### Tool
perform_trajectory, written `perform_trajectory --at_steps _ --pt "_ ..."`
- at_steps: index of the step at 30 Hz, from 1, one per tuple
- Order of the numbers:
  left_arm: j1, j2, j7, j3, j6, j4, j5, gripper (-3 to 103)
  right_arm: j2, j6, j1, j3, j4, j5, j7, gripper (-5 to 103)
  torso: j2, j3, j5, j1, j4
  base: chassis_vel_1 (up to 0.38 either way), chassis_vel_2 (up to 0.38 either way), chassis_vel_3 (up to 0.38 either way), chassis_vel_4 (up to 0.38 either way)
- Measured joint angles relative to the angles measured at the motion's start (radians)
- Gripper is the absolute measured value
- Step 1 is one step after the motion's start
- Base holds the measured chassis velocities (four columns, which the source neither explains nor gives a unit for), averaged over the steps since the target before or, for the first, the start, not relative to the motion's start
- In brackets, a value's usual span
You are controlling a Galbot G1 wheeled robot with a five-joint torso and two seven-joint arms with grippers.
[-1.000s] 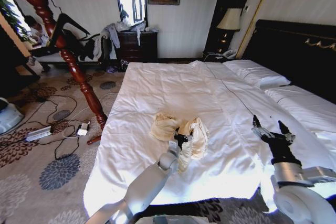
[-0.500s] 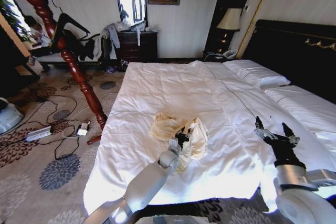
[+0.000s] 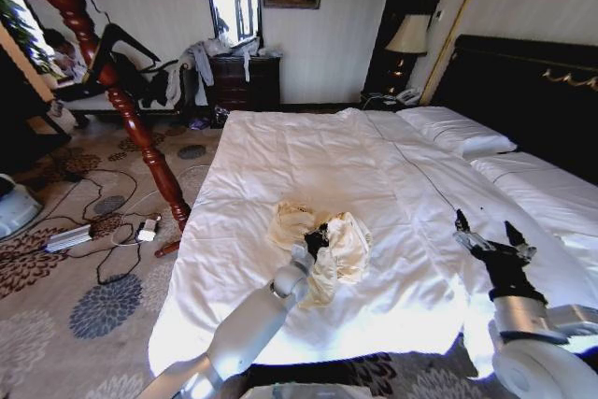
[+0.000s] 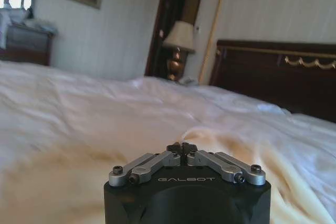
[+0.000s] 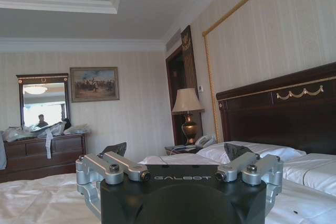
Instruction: Pick up the clothes from the bed and hang them on the clothes hanger.
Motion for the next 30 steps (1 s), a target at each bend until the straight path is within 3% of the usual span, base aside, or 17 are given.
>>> perform_trajectory --at_steps 5,6,8,11,12,15,16,18,20,27,30 --pt "-0.031 0.201 -0.002 -0.173 0.054 -0.216 -0.136 0 -0.006 0.0 0.014 -0.014 -0.017 -0.007 0.001 100 0.0 0.0 -0.0002 0.0 0.0001 0.0 0.0 0.0 0.0" --pt "-0.031 0.201 -0.002 -0.173 0.054 -0.216 -0.136 0 -0.006 0.0 0.014 -0.014 -0.017 -0.007 0.001 100 0.0 0.0 -0.0002 0.0 0.0001 0.0 0.0 0.0 0.0" --pt "-0.013 0.296 -0.007 -0.254 0.064 -0.298 -0.196 0 -0.016 0.0 0.022 -0.03 -0.025 -0.007 0.001 100 0.0 0.0 -0.0002 0.0 0.0 0.0 0.0 0.0 0.0" --pt "0.107 0.455 -0.01 -0.341 0.07 -0.386 -0.223 0 -0.025 0.001 0.035 -0.06 -0.036 -0.007 0.004 100 0.0 0.0 -0.0001 0.0 0.0 0.0 0.0 0.0 0.0" --pt "0.107 0.455 -0.01 -0.341 0.07 -0.386 -0.223 0 -0.025 0.001 0.035 -0.06 -0.036 -0.007 0.004 100 0.0 0.0 -0.0001 0.0 0.0 0.0 0.0 0.0 0.0" --pt "0.334 0.579 -0.026 -0.382 0.085 -0.422 -0.155 0 -0.026 0.003 0.052 -0.093 -0.043 -0.019 0.006 100 0.0 0.0 -0.0005 0.0 0.0012 0.0 0.0 0.0 0.0" --pt "0.334 0.579 -0.026 -0.382 0.085 -0.422 -0.155 0 -0.026 0.003 0.052 -0.093 -0.043 -0.019 0.006 100 0.0 0.0 -0.0005 0.0 0.0012 0.0 0.0 0.0 0.0" --pt "0.454 0.595 -0.054 -0.383 0.102 -0.42 -0.079 0 -0.021 0.004 0.06 -0.111 -0.043 -0.028 0.006 100 0.0 0.0 -0.0004 0.0 -0.0002 0.0 0.0 0.0 0.0" --pt "0.576 0.582 -0.078 -0.391 0.114 -0.409 0.008 0 -0.02 0.004 0.068 -0.133 -0.04 -0.037 0.007 100 0.0 0.0 -0.0003 0.0 0.0004 0.0 0.0 0.0 0.0" --pt "0.678 0.57 -0.119 -0.422 0.142 -0.447 0.035 -2 -0.022 0.005 0.069 -0.146 -0.041 -0.048 0.006 100 0.0 0.0 0.0005 0.0 -0.0004 0.0 0.0 0.0 0.0" --pt "0.719 0.589 -0.163 -0.453 0.189 -0.487 0.037 7 -0.021 0.007 0.063 -0.145 -0.04 -0.049 0.007 100 0.0 0.0 0.0003 0.0 0.0 0.0 0.0 0.0 0.0"
